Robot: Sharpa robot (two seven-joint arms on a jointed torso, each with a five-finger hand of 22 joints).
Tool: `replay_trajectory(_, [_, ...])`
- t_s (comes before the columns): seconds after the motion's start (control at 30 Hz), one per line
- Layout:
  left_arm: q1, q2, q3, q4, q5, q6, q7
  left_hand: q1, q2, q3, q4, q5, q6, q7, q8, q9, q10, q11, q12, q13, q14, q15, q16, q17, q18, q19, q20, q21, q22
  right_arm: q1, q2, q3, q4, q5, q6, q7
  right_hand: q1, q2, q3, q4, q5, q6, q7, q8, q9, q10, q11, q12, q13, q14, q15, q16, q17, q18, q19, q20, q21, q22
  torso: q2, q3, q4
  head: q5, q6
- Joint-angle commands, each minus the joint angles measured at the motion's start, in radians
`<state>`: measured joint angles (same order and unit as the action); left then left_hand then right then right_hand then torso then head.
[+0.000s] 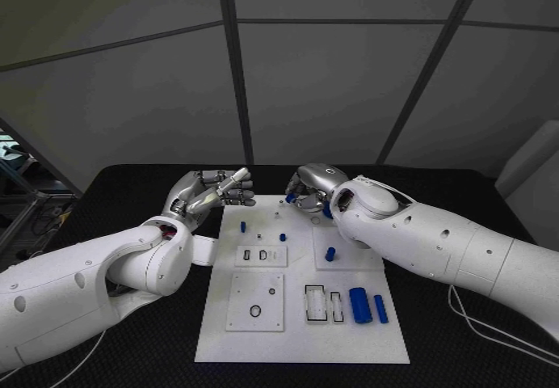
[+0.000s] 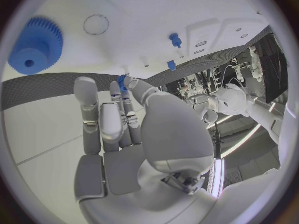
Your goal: Assemble the parts on the task board
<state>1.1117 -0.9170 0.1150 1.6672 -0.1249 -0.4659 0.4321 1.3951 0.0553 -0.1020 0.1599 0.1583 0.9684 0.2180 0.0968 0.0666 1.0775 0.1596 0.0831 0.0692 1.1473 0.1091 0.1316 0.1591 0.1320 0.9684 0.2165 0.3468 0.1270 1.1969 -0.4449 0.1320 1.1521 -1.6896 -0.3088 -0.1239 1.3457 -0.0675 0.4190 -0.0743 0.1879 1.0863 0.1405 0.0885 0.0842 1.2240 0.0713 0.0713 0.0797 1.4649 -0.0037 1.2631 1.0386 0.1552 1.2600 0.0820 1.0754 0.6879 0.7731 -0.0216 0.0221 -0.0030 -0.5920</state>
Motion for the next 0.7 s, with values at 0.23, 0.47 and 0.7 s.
replay_trajectory(0.23, [0.003,-0.003,0.002,-0.004,0.002,0.011,0.006,-0.011,0.001,-0.004,0.0,-0.001,-0.001,0.007,-0.005,-0.002,-0.003,0.006,-0.003,-0.001,-0.001,0.004,-0.006,0.001,0.05,0.007,0.0,-0.004,-0.001,0.003,0.028,0.001,-0.035,0.009,0.003,0.002,-0.01,-0.008,0.001,0.008,-0.007,0.003,0.003,-0.005,0.0,0.002,0.004,-0.007,-0.001,0.032,-0.005,0.007,0.003,-0.009,0.0,0.006,0.005,0.003,0.002,-0.0002,0.0002,0.003,-0.005])
replay_trajectory(0.47, [0.003,-0.003,0.002,0.0,0.002,0.012,0.006,-0.011,0.002,-0.004,0.0,-0.001,-0.002,0.007,-0.007,-0.002,-0.004,0.007,-0.005,-0.001,-0.001,0.004,-0.009,0.002,0.05,0.007,0.001,-0.005,-0.002,0.003,0.046,0.0,-0.056,0.015,0.008,0.007,-0.01,-0.008,0.001,0.009,-0.008,0.002,0.003,-0.006,0.0,0.001,0.004,-0.008,-0.002,0.032,-0.004,0.008,0.004,-0.009,-0.001,0.007,0.005,0.004,0.003,-0.0002,-0.0002,0.007,-0.006])
replay_trajectory(0.7, [0.003,-0.001,0.002,0.003,0.002,0.013,0.004,-0.011,0.002,-0.004,0.0,-0.001,-0.002,0.007,-0.007,-0.002,-0.004,0.007,-0.005,-0.001,-0.001,0.004,-0.009,0.002,0.05,0.007,0.001,-0.005,-0.002,0.003,0.061,0.0,-0.067,0.018,0.024,0.011,-0.012,-0.01,0.002,0.012,-0.009,0.0,0.004,-0.008,0.0,-0.001,0.005,-0.008,-0.002,0.032,-0.004,0.009,0.005,-0.009,-0.002,0.007,0.007,0.005,0.004,-0.0005,-0.0008,0.009,-0.011])
